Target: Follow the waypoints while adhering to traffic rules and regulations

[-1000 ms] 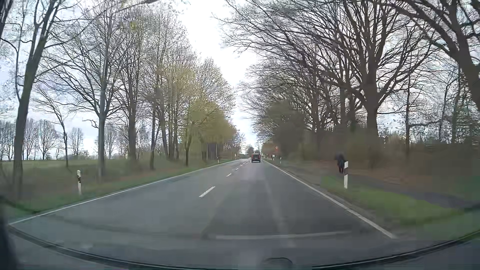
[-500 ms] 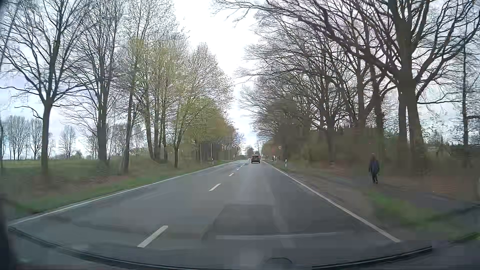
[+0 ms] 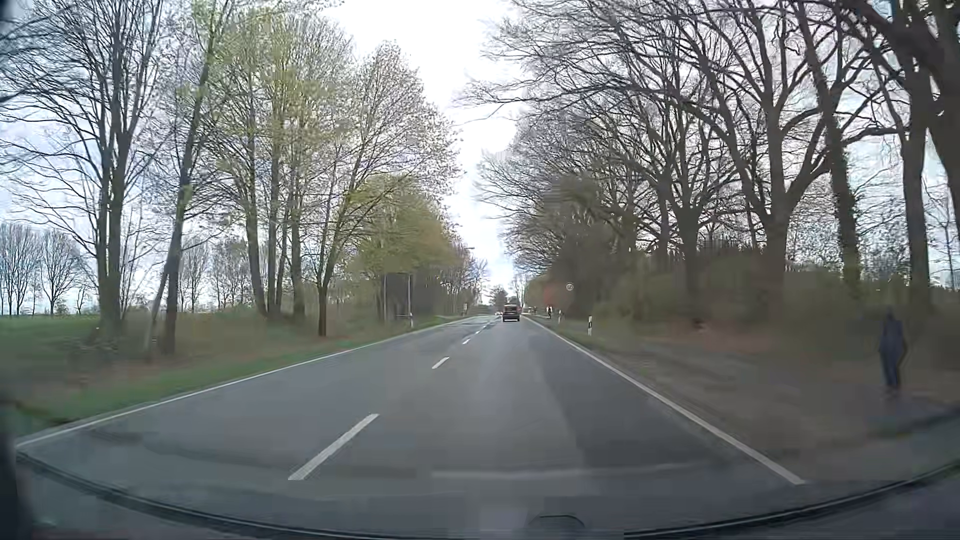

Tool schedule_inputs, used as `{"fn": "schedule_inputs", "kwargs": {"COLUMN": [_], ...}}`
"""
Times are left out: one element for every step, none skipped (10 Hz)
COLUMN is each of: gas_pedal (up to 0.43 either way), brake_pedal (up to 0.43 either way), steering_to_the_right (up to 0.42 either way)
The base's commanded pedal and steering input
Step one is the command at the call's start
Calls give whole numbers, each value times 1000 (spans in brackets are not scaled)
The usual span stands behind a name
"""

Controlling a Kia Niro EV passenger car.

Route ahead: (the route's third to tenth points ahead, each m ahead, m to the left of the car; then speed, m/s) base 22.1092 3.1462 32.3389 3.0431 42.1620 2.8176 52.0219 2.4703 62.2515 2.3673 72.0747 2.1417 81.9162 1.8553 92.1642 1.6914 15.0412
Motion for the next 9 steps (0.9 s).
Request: {"fn": "schedule_inputs", "kwargs": {"gas_pedal": [220, 220, 209, 209, 209, 197, 197, 189, 189], "brake_pedal": [0, 0, 0, 0, 0, 0, 0, 0, 0], "steering_to_the_right": [-3, -3, -3, -2, -2, 0, 0, 0, 0]}}
